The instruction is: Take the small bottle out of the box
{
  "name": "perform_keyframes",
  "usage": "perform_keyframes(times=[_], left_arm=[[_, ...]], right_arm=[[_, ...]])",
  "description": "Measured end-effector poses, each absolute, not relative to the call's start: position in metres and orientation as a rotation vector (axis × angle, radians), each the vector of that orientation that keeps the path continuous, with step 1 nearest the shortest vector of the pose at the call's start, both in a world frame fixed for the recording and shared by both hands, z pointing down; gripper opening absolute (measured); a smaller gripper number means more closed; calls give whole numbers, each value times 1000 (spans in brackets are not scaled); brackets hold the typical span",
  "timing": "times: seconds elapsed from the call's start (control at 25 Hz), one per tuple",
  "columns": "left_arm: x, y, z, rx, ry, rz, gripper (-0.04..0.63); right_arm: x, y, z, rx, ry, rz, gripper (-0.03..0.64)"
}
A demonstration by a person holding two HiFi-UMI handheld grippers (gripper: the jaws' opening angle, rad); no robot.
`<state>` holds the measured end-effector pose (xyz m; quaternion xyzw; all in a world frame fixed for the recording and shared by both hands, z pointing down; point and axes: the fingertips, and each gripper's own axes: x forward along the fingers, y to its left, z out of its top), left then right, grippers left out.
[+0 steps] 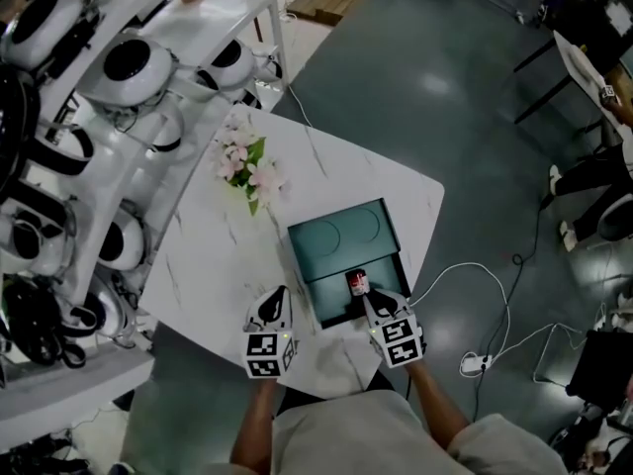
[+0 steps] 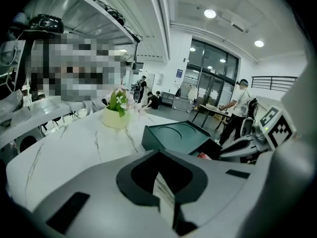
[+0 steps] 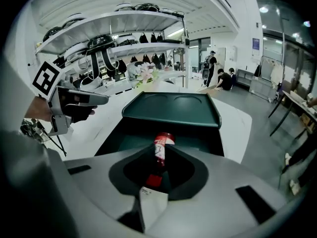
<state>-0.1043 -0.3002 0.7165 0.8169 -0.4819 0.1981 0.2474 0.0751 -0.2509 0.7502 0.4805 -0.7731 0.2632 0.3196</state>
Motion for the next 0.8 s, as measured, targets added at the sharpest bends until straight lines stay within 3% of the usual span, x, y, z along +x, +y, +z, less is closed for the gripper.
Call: perform_keyframes(times=[0.08, 0.2, 0.44, 0.8], left_arm=[[-104, -298, 720, 2221, -1310, 539, 18], [-104, -297, 721, 2217, -1305, 536, 18], [-106, -294, 720, 2219, -1310, 526, 18], [-112, -292, 719, 2207, -1320, 506, 18]], right_arm=[[69, -248, 755, 1219, -2048, 716, 192], [66, -247, 759, 1197, -2038, 722, 279], [65, -252, 766, 1171, -1986, 729, 339], [60, -276, 786, 1113, -1874, 765, 341]])
